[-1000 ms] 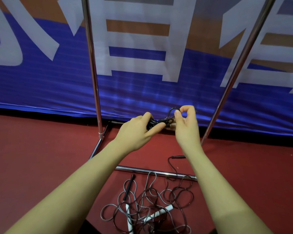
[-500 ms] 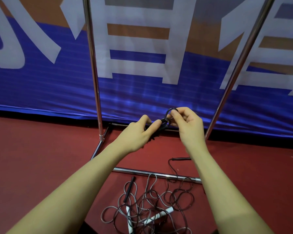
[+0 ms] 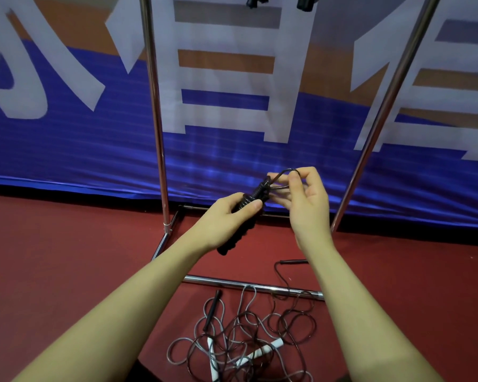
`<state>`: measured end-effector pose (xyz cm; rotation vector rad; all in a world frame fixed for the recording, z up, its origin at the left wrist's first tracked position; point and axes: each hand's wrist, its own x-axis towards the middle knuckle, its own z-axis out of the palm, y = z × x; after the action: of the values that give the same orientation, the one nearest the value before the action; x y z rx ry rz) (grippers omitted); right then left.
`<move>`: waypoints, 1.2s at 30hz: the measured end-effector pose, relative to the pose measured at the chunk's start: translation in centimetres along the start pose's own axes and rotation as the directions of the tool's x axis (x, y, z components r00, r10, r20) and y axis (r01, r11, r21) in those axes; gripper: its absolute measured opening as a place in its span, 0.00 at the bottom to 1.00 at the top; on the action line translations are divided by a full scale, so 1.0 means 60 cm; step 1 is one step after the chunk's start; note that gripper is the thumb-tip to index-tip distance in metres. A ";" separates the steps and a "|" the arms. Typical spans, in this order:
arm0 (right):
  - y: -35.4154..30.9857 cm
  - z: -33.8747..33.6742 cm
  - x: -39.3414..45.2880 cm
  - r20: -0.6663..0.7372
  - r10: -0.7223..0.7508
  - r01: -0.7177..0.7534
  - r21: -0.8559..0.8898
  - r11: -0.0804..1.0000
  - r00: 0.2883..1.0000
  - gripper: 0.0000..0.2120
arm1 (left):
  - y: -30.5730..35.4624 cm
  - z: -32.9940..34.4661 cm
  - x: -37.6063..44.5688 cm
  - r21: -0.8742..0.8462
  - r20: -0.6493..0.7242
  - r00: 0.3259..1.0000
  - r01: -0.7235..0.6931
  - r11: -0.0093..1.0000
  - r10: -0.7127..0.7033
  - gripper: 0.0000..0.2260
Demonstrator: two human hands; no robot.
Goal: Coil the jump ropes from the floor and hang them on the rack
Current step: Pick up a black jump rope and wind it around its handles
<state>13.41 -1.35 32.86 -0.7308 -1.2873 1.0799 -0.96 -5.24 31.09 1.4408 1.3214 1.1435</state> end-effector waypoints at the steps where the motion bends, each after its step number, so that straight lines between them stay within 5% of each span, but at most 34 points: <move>1: -0.002 0.001 -0.001 0.002 -0.013 0.013 0.013 1.000 1.000 0.09 | 0.002 0.001 -0.002 -0.002 -0.015 1.000 -0.004 1.000 0.004 0.10; 12: -0.032 -0.006 -0.009 -0.137 0.010 -0.017 -0.044 0.999 0.990 0.08 | 0.016 -0.005 -0.025 0.022 -0.036 0.998 -0.042 0.999 0.042 0.16; 22: -0.093 0.004 -0.015 -0.213 -0.050 0.030 -0.093 0.995 0.976 0.06 | 0.058 0.009 -0.048 0.197 -0.126 0.967 -0.192 0.961 0.220 0.06; 26: -0.131 -0.004 -0.002 -0.233 -0.161 0.131 -0.140 0.981 0.959 0.06 | 0.092 0.021 -0.055 0.216 -0.128 0.948 -0.259 0.941 0.290 0.17; 36: -0.280 0.000 0.094 -0.218 -0.436 0.378 -0.263 0.888 0.873 0.08 | 0.231 0.027 -0.002 0.374 -0.319 0.781 -0.417 0.828 0.537 0.24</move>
<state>16.72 -2.26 50.23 -0.6946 -1.2552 0.4810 3.66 -6.49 44.22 1.8989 1.4905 1.7298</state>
